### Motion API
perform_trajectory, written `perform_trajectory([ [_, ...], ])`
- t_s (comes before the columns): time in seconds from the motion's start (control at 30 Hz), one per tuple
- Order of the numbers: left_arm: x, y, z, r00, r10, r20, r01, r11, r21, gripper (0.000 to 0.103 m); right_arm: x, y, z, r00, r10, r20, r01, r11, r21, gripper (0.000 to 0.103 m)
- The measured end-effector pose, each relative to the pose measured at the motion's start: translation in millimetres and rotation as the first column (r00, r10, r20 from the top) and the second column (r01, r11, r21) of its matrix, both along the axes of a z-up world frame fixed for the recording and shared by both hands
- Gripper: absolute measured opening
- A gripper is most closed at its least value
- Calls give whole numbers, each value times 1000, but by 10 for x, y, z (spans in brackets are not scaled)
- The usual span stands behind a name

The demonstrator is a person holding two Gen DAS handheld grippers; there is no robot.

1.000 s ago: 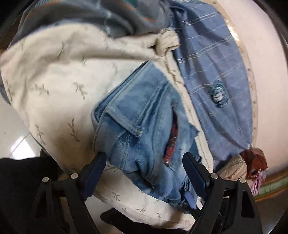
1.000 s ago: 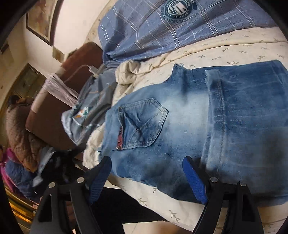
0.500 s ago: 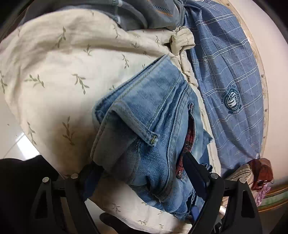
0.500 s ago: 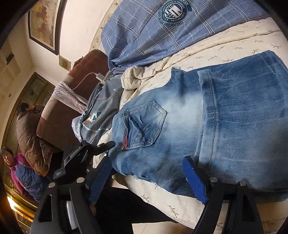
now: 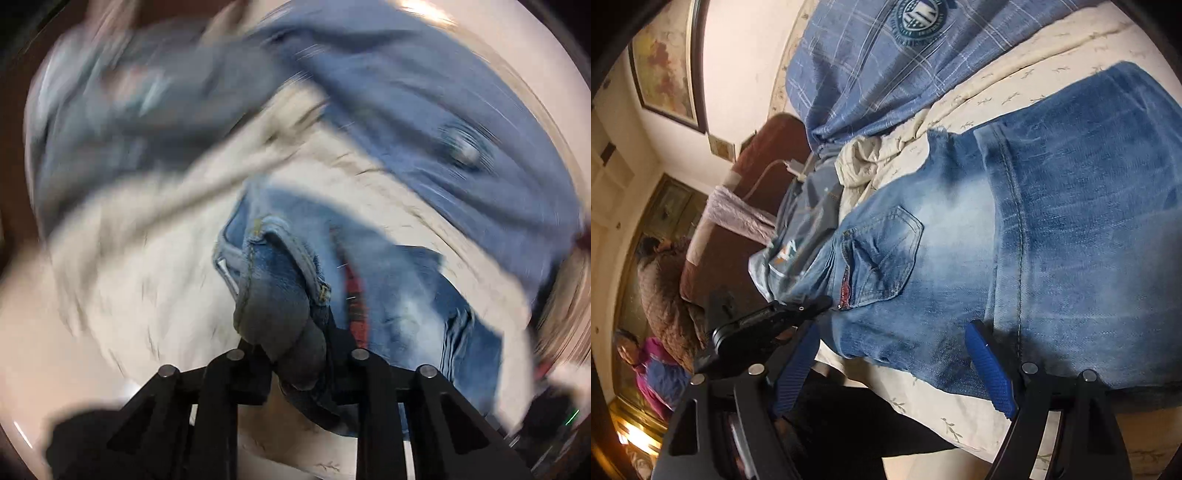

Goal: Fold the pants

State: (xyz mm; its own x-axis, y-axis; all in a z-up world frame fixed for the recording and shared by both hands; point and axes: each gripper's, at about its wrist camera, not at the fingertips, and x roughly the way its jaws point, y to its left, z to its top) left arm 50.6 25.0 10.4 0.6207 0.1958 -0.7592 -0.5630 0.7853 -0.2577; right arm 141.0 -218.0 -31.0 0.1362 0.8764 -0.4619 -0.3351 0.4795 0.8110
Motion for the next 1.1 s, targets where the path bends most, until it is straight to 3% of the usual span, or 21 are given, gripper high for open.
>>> perform_trajectory([
  [0.1,182,-543,369,986,-164,-8,161,956,246,20,1,-372,205,984,-165,59,158,982,105,84],
  [0.2,364,-1133,577,943,-327,-59,321,849,420,19,-14,-924,387,920,-380,97,355,911,209,84],
  [0.3,487,-1782,566,862,-478,-171,487,683,544,19,-50,-1424,390,839,-541,64,511,821,254,84],
  [0.33,529,-2024,486,817,-528,-231,553,608,569,19,-56,-1569,363,815,-578,41,550,793,262,84],
  [0.4,576,-2343,329,747,-586,-315,640,505,579,19,-69,-1826,289,775,-632,-9,609,744,274,84],
  [0.43,602,-2566,172,684,-619,-386,705,424,569,19,-81,-1934,252,758,-651,-32,633,723,276,84],
  [0.5,674,-2786,-58,603,-644,-471,778,347,523,19,-114,-2152,176,717,-693,-75,682,676,278,84],
  [0.53,724,-2897,-275,534,-652,-538,834,303,461,21,-130,-2243,149,699,-709,-91,702,655,279,84],
  [0.57,769,-2945,-420,492,-651,-579,865,285,414,26,-157,-2342,119,677,-728,-109,723,631,281,84],
  [0.6,798,-2973,-553,461,-643,-611,884,275,378,27,-171,-2421,95,660,-741,-122,739,612,281,84],
  [0.67,791,-3035,-646,464,-621,-631,878,232,418,30,-188,-2560,58,630,-763,-143,766,581,275,85],
  [0.7,792,-3039,-610,460,-619,-636,881,225,417,30,-187,-2614,46,623,-768,-148,773,575,268,86],
  [0.73,808,-3024,-566,458,-628,-629,882,236,407,35,-185,-2631,37,621,-769,-151,775,575,262,86],
  [0.8,790,-2901,-369,465,-696,-547,883,316,348,47,-146,-2598,8,637,-753,-163,765,592,252,87],
  [0.83,758,-2758,-187,485,-749,-450,873,390,292,59,-116,-2550,6,648,-743,-164,757,606,243,87],
  [0.9,641,-2379,155,579,-784,-225,814,541,211,73,-75,-2433,43,683,-717,-138,726,647,231,87],
  [0.93,590,-2236,242,611,-777,-152,790,585,185,81,-64,-2362,72,704,-701,-114,706,672,225,87],
  [0.97,487,-1923,377,674,-739,-17,734,666,132,87,-43,-2257,121,730,-679,-77,677,704,214,87],
  [1.0,428,-1764,415,709,-704,42,697,709,111,89,-38,-2167,163,751,-659,-45,653,730,203,87],
  [1.03,363,-1459,434,785,-611,106,604,792,89,91,-23,-2037,221,783,-622,1,612,770,180,87],
  [1.1,364,-1172,323,866,-493,77,488,869,79,92,4,-1809,268,828,-557,61,548,828,124,87],
])
